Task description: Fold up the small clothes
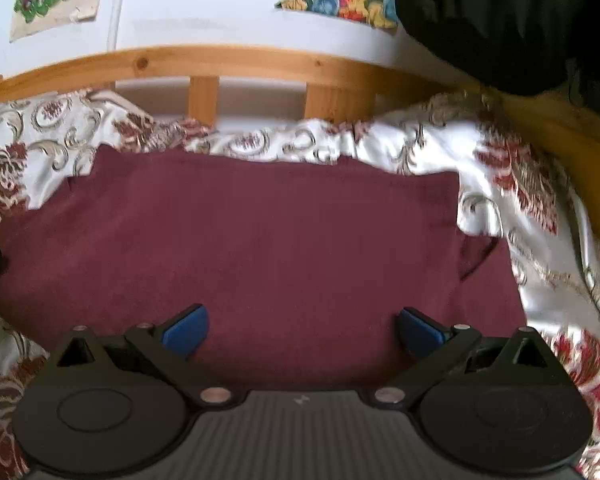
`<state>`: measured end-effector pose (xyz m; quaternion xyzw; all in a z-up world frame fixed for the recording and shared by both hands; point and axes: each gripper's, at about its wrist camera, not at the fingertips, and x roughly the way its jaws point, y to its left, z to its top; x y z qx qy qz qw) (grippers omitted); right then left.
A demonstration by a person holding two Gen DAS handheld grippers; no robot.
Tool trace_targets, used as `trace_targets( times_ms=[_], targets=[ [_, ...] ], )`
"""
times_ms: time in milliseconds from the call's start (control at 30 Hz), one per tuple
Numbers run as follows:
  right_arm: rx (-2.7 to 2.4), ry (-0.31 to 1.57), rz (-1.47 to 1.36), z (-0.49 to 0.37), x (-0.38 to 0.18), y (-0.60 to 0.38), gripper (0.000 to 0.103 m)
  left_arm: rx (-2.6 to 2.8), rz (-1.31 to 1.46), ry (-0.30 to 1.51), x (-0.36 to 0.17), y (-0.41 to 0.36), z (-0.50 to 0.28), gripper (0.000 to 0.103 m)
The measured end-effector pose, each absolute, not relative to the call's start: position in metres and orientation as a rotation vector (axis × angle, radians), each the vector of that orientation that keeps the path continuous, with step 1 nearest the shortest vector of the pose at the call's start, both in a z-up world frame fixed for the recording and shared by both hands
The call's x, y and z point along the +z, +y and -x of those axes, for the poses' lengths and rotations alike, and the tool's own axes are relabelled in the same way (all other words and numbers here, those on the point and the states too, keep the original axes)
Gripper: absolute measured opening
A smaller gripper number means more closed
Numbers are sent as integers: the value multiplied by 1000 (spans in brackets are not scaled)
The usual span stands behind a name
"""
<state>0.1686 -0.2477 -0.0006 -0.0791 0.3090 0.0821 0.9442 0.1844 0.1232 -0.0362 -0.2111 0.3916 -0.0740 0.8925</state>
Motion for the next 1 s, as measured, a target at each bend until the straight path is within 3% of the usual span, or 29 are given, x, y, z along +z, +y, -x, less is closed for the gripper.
trace_targets(
  times_ms=[300,633,1000],
  targets=[
    [159,663,99,-168,-16,-256,103,-170,438,800,-36,123,-186,102],
    [161,665,82,-168,-17,-257,103,-280,313,622,-24,115,-206,102],
    [166,664,60,-167,-19,-259,102,-409,389,725,-25,121,-218,102]
  ],
)
